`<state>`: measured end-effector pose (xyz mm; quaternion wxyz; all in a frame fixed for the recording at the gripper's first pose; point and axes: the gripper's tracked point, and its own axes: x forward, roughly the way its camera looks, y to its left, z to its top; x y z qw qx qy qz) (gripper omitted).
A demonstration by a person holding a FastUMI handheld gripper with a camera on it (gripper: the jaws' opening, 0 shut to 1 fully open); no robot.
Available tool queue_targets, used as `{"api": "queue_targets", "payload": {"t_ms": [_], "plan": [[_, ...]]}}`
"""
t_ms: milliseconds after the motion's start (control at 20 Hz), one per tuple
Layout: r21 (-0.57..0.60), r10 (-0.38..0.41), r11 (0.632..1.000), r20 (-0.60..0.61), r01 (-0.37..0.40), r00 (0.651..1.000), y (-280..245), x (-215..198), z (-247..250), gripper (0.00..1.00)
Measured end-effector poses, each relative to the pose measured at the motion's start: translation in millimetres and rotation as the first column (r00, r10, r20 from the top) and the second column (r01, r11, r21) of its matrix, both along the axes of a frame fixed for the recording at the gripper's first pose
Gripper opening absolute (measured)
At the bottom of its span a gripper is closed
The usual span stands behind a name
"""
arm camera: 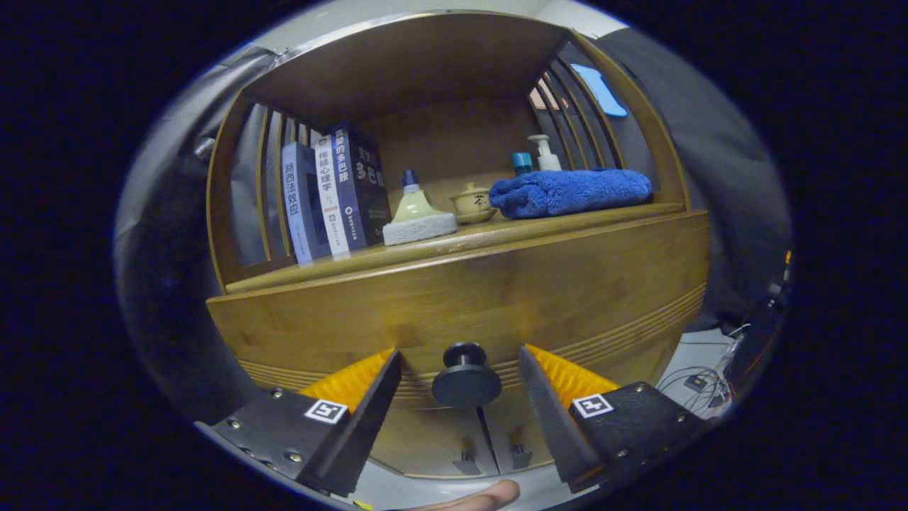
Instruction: Pull open the drawer, take out the items inside it, and place them on the countertop above the cabinet.
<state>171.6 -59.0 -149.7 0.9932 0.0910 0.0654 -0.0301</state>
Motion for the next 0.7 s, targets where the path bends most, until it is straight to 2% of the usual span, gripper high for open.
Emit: {"api": "queue_targets", "payload": {"t_ms": [400, 700], "plan": [[0.040, 0.004, 0.999, -0.028, -0.003, 1.000, 1.3, 12.3, -5.2, 1.00], [0.088, 0.009, 0.996, -0.123, 0.002, 0.992, 3.7, 12.2, -33.6, 0.99]]}}
